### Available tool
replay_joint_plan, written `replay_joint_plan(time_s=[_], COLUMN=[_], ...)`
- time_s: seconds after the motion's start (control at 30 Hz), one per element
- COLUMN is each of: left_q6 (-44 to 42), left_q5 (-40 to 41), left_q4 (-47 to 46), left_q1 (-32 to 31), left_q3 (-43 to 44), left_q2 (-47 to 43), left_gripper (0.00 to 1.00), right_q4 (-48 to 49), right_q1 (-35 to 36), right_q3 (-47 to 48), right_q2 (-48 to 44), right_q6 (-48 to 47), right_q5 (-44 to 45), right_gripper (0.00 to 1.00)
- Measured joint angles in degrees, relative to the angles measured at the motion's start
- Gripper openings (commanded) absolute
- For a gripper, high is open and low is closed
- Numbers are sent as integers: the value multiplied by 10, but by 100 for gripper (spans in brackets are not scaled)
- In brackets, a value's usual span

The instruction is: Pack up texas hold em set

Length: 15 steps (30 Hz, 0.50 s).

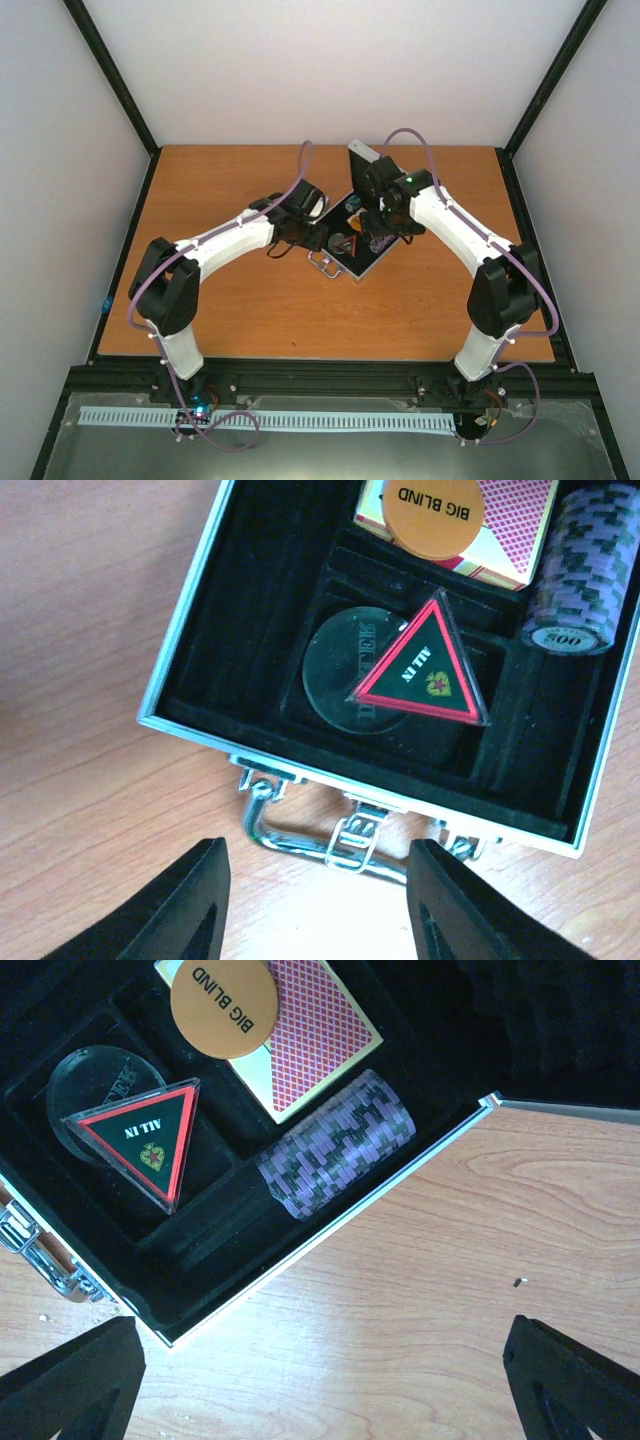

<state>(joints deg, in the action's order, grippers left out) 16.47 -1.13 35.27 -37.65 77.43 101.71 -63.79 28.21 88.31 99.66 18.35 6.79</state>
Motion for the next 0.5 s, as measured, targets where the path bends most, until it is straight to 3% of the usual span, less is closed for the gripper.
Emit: replay_joint_plan(time_s=[0.1,0.2,0.37,0.5], left_q6=[-4,-7,-7,-14], left_q5=[5,11,19,33], left_q4=[10,19,42,82], left_q1=[9,31,103,148], left_q3=[0,0,10,73], left_q2=[-14,-33,-31,35], left_gripper=[67,72,74,74], right_q4=[2,2,6,6], right_q1=[0,0,0,0], right_q3=[-3,-5,-5,-5], right_q2=[0,0,0,0], right_q6=[-3,-5,-8,-12], right_q5=[-3,-13,-30,-37], right_gripper=[100,100,100,100])
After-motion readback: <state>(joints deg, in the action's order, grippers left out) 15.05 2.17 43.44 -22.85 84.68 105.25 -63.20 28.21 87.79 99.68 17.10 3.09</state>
